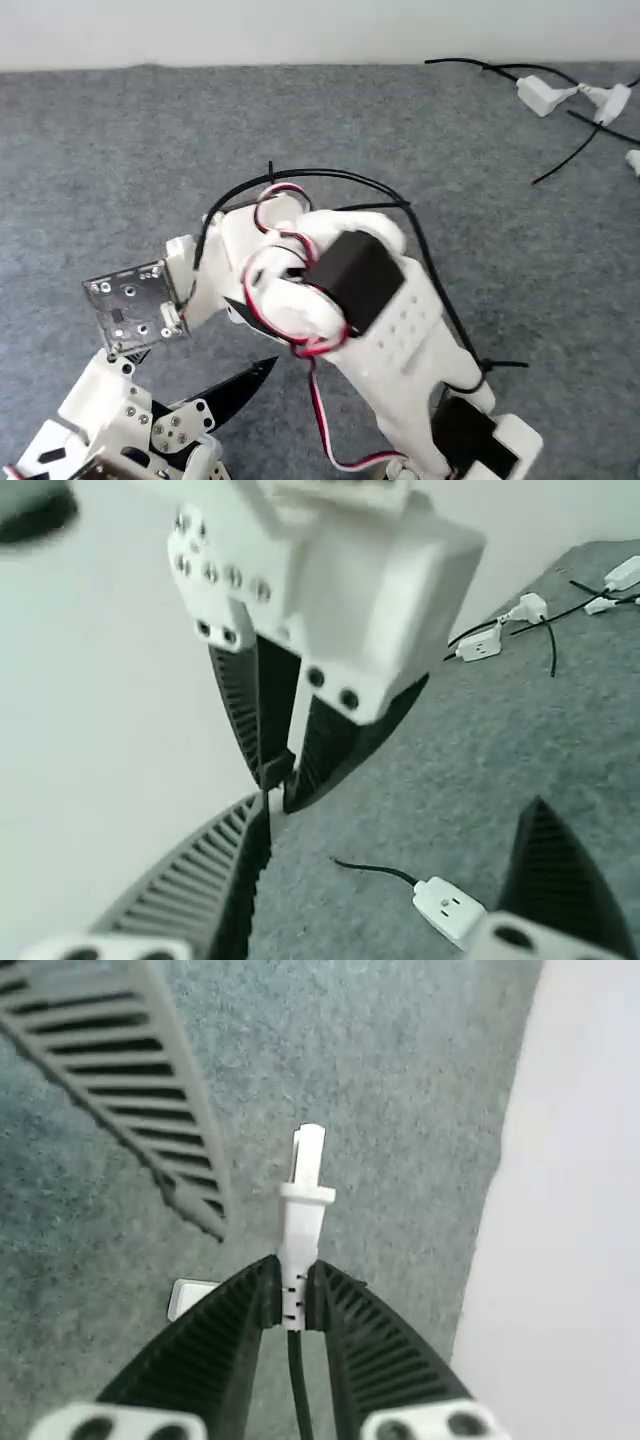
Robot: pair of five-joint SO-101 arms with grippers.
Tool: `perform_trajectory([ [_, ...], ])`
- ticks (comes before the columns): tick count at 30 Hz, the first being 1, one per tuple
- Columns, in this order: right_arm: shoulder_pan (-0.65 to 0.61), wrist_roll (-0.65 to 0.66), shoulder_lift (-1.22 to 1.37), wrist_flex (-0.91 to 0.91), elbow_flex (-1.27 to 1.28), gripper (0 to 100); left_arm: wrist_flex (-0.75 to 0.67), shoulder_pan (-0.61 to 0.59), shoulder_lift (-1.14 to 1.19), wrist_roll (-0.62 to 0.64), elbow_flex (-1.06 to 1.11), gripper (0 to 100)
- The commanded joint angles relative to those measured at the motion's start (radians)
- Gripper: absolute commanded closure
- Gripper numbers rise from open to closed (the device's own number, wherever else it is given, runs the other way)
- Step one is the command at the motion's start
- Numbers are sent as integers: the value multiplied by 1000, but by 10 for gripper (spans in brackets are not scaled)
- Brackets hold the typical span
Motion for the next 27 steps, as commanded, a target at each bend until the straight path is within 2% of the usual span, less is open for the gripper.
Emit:
perform_trajectory([
  [1, -16, -20, -74, 44, -2, 988, 8, 6, -14, -3, -15, 628],
  [7, -16, -44, -170, 42, 83, 988, -51, 6, -14, -6, -16, 628],
  [18, -19, -78, -260, 39, 163, 988, -52, 8, -12, -5, -13, 628],
  [27, -136, -103, -263, 38, 160, 988, -87, 8, -12, -5, 70, 628],
])
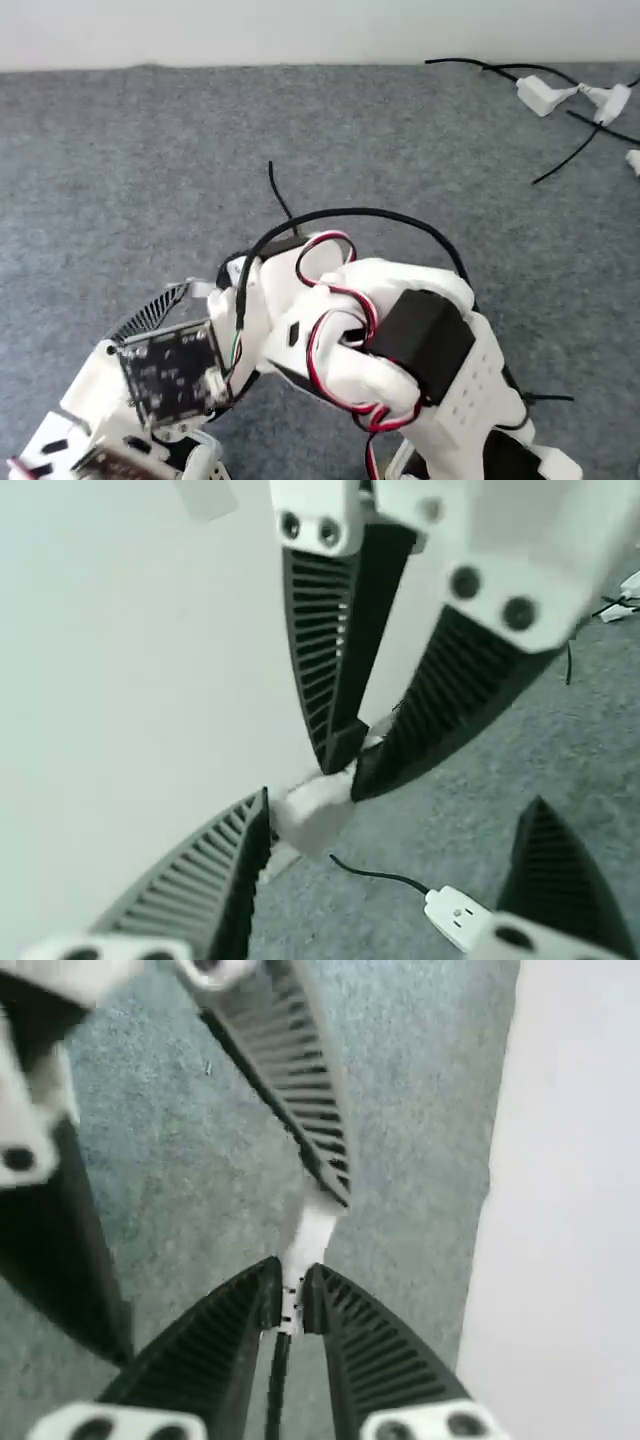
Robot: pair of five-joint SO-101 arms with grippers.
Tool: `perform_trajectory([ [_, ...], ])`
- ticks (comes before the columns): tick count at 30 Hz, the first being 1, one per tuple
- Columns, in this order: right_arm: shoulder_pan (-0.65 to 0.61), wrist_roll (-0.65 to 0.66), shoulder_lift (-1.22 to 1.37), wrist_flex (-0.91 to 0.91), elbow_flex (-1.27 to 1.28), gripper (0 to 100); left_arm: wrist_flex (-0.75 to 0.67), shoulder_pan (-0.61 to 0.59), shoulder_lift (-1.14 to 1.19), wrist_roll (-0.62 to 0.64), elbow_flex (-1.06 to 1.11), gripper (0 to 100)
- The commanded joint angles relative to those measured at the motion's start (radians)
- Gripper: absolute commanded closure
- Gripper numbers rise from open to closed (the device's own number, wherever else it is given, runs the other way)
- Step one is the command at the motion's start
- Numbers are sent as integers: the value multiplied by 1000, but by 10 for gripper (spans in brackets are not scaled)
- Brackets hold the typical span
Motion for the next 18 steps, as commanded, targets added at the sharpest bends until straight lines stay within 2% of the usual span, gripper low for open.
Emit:
perform_trajectory([
  [1, -36, -44, -35, 38, -9, 988, -37, 9, -12, -2, 31, 628],
  [11, -10, -54, -38, 38, -9, 988, -28, 9, -15, 3, 73, 628],
  [18, 133, -81, -38, 41, -6, 988, -32, -35, -15, -5, 67, 628],
])
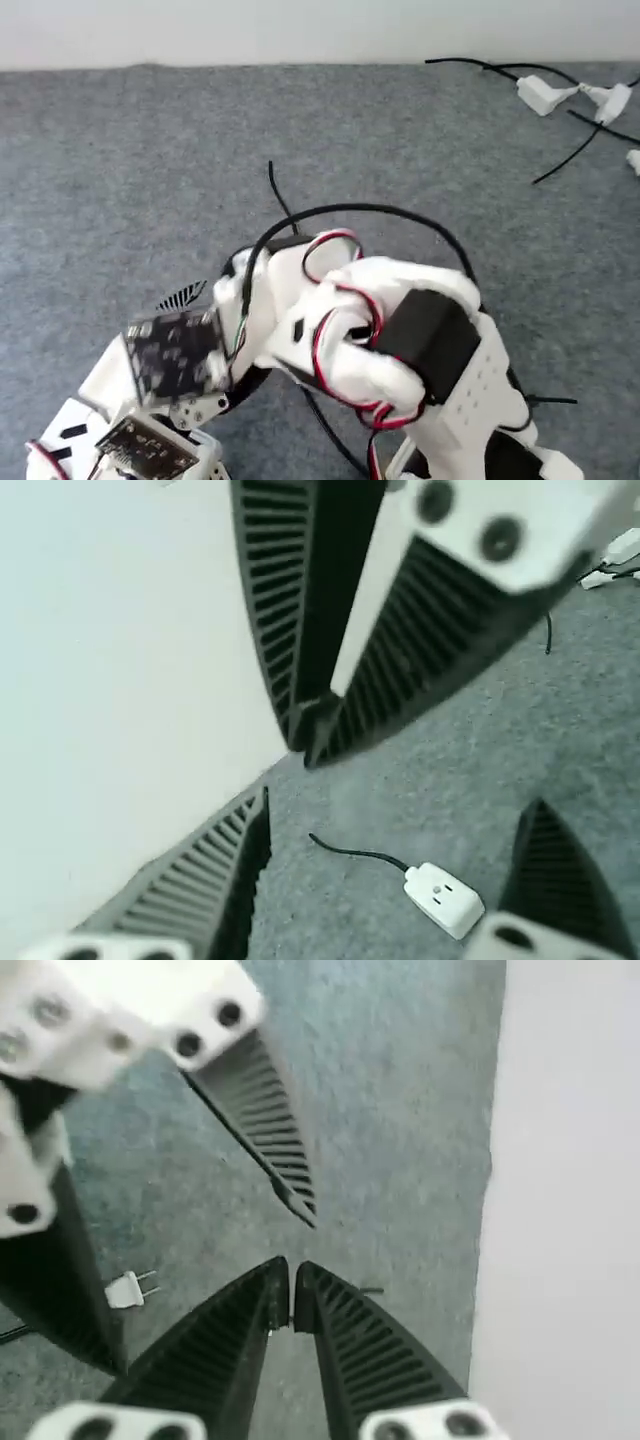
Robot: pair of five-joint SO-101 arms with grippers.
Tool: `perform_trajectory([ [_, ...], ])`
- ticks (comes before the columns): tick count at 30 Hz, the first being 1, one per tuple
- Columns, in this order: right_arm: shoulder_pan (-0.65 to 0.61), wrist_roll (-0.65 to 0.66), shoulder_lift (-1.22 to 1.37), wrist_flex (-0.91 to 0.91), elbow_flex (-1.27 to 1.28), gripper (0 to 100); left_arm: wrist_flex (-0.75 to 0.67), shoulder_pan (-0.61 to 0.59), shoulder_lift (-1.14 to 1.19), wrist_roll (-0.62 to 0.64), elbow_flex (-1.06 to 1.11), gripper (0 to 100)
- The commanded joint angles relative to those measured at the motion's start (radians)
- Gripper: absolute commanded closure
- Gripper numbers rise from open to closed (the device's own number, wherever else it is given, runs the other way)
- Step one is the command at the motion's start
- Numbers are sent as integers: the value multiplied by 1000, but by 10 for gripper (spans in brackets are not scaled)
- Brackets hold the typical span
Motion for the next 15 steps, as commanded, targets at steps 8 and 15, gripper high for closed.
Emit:
perform_trajectory([
  [8, 249, -104, -96, 41, 48, 988, -109, -351, -15, -43, 114, 628],
  [15, 282, -229, -305, 42, 137, 988, -78, -436, -15, -41, 53, 628],
])
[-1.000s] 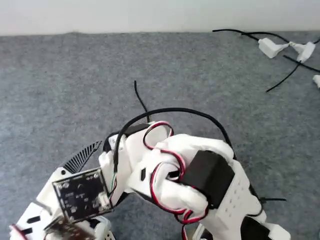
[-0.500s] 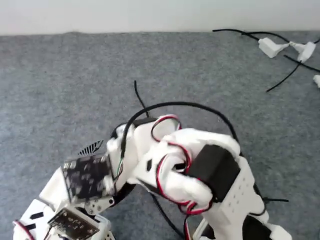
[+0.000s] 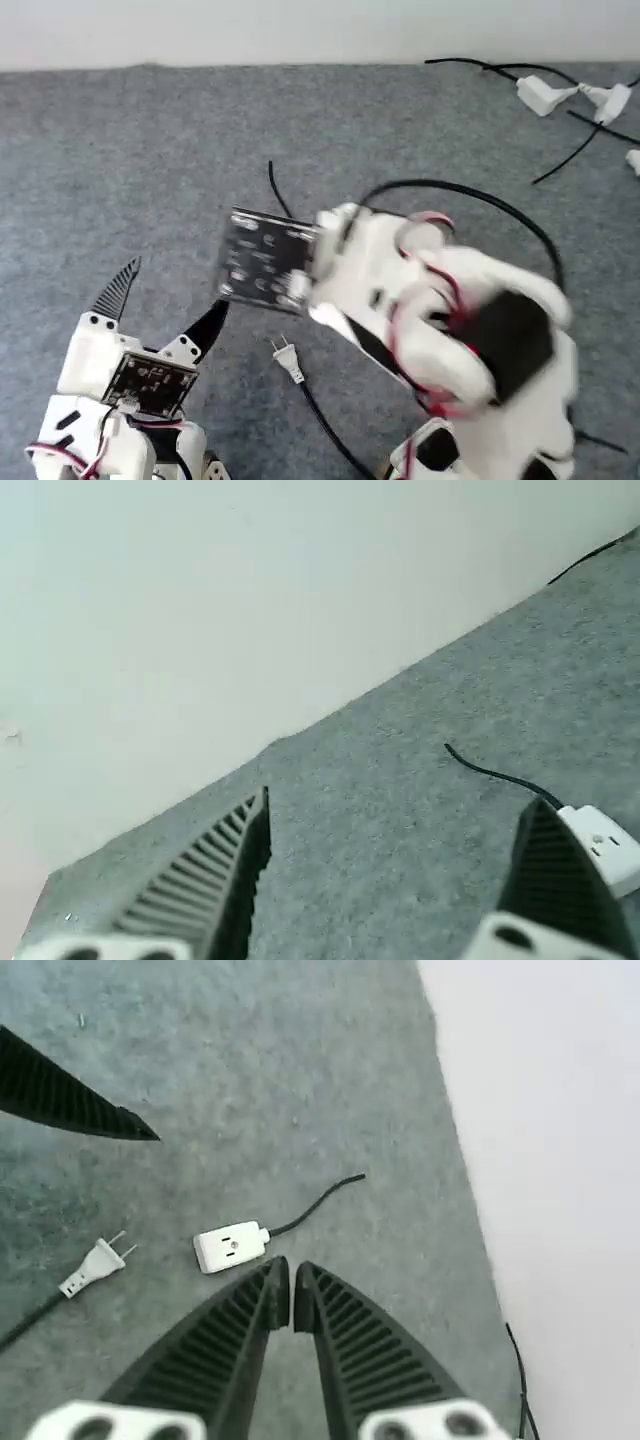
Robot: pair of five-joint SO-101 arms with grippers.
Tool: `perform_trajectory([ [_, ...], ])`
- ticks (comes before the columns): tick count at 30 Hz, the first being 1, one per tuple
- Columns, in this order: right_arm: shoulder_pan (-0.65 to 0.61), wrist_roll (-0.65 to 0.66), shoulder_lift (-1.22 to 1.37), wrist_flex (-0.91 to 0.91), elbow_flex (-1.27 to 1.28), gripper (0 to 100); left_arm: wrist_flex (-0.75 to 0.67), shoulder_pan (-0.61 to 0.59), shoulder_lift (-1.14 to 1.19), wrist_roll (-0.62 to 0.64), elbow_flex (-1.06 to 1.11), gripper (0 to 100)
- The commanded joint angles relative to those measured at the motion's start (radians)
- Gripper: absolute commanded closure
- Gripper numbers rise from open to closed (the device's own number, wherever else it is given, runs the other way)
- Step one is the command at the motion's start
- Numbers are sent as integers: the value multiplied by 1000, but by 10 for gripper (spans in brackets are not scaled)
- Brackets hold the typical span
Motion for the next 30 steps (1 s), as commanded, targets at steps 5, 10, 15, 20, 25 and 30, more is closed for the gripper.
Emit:
perform_trajectory([
  [5, 96, -75, -265, 41, 213, 988, 91, -60, -15, -3, -105, 628],
  [10, 111, -104, -424, 18, 531, 988, 107, -187, -15, 48, -42, 628],
  [15, 111, -167, -615, -74, 804, 988, 66, -305, -15, 54, 70, 628],
  [20, 114, -163, -756, -183, 1148, 988, -54, -367, -14, 133, 249, 628],
  [25, 116, -160, -816, -321, 1310, 984, -144, -413, -11, 198, 331, 628],
  [30, 116, -167, -796, -541, 1501, 984, -144, -411, -9, 226, 340, 628],
])
